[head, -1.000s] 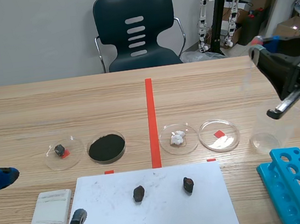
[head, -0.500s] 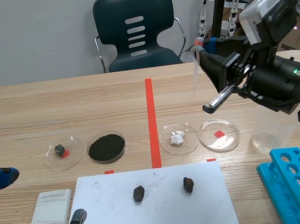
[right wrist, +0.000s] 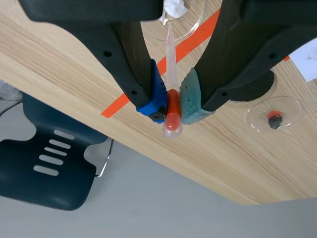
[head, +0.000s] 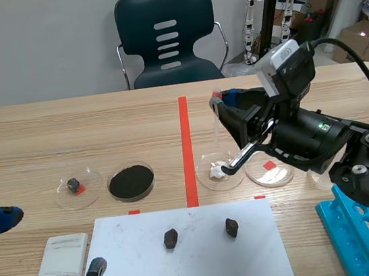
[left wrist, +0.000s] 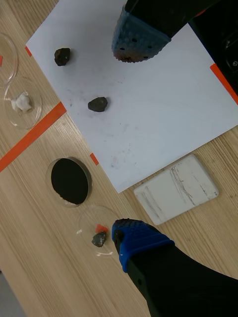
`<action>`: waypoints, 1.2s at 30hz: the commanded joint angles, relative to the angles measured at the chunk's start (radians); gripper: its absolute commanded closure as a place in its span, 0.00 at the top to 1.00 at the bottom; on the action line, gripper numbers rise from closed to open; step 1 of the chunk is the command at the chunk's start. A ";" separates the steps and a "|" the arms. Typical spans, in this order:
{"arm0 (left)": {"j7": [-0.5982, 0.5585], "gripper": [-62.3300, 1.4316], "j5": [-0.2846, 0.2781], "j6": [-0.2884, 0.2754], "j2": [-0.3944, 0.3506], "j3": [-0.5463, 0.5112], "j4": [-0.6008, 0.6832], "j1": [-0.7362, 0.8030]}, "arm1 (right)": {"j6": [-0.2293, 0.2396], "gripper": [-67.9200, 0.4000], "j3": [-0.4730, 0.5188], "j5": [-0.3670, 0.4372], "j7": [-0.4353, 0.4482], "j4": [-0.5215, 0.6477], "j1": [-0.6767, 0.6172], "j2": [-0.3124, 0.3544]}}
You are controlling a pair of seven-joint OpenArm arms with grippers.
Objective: Squeeze the dropper onto the mineral
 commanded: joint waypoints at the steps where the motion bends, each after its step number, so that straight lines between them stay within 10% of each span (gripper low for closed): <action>1: -0.013 1.00 -0.005 0.002 0.006 -0.001 0.006 0.005 | -0.004 0.12 0.003 0.013 0.011 0.002 0.023 0.005; 36: -0.013 1.00 -0.005 0.002 0.006 -0.001 0.006 0.005 | -0.007 0.12 0.003 0.073 -0.015 -0.088 0.070 -0.027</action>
